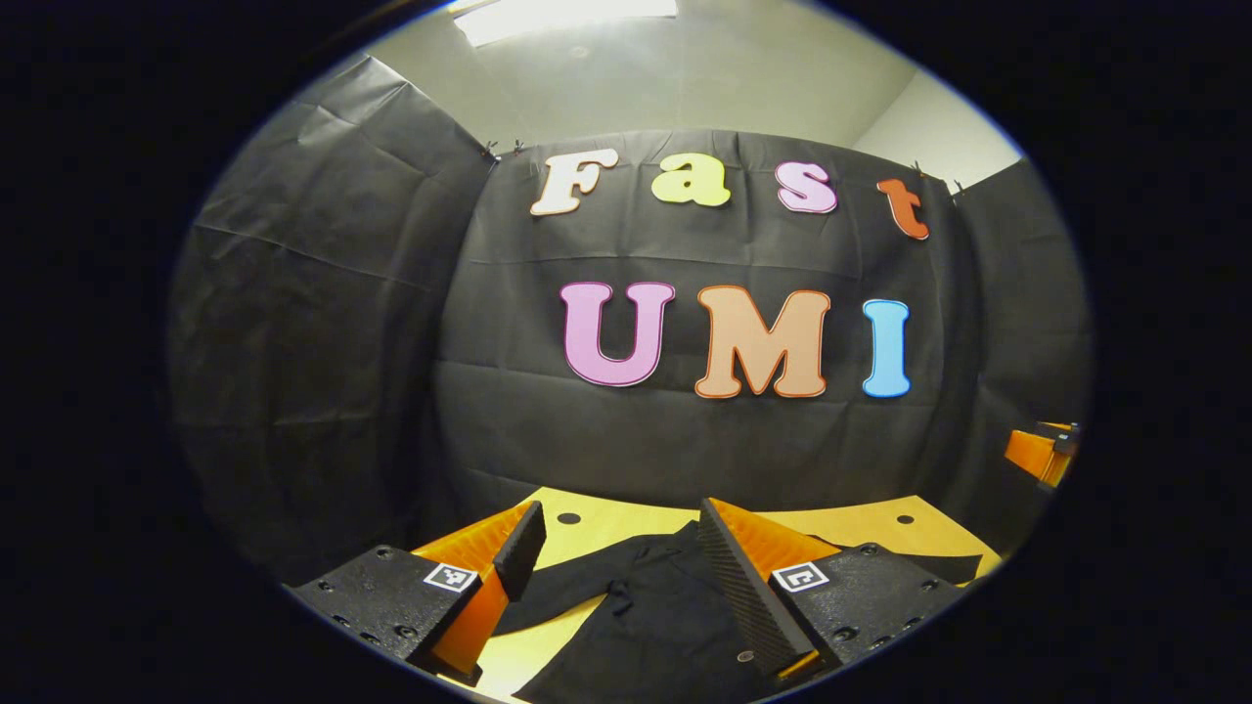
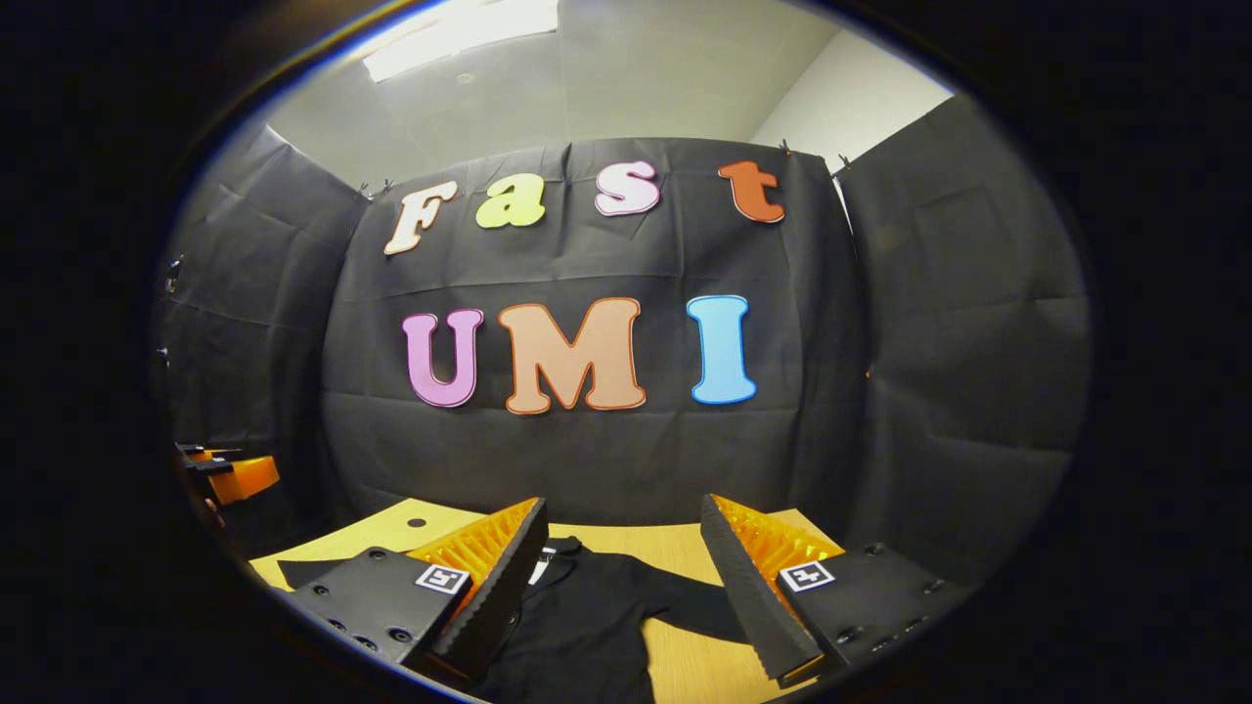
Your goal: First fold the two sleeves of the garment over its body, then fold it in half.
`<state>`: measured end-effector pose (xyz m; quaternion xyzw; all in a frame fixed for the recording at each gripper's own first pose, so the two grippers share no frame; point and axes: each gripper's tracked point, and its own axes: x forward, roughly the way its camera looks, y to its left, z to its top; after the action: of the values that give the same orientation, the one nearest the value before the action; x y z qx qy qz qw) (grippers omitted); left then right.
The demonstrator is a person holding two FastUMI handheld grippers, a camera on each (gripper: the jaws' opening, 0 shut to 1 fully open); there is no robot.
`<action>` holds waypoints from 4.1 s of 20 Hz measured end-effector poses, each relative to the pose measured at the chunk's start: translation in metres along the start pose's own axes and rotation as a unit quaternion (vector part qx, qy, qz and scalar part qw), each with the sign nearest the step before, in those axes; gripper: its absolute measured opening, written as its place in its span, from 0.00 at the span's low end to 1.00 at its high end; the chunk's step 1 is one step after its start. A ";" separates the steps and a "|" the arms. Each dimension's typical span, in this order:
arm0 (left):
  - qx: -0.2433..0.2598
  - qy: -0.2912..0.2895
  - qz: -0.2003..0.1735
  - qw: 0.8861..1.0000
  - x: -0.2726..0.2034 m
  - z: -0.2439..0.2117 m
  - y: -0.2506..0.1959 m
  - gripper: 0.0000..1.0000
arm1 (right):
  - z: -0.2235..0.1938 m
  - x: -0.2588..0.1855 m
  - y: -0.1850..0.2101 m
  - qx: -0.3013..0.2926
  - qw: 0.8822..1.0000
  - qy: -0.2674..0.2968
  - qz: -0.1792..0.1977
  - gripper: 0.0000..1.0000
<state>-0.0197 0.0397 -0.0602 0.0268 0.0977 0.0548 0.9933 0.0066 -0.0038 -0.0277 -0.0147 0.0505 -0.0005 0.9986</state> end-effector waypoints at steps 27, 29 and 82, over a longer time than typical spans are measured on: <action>0.007 0.065 0.055 0.996 0.000 -0.047 0.012 0.92 | -0.168 0.082 -0.223 0.023 0.965 0.193 -0.177 0.99; 0.006 0.073 0.060 0.995 0.000 -0.053 0.011 0.93 | -0.202 0.086 -0.242 0.034 0.953 0.229 -0.196 1.00; -0.010 0.107 0.126 0.986 -0.025 -0.075 0.049 0.93 | -0.225 0.178 -0.215 0.073 0.953 0.260 -0.137 0.02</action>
<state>-0.0642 0.0890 -0.1258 0.0227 0.1983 0.1827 0.9627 0.1612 -0.2253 -0.2636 0.0518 0.3053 -0.1448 0.9397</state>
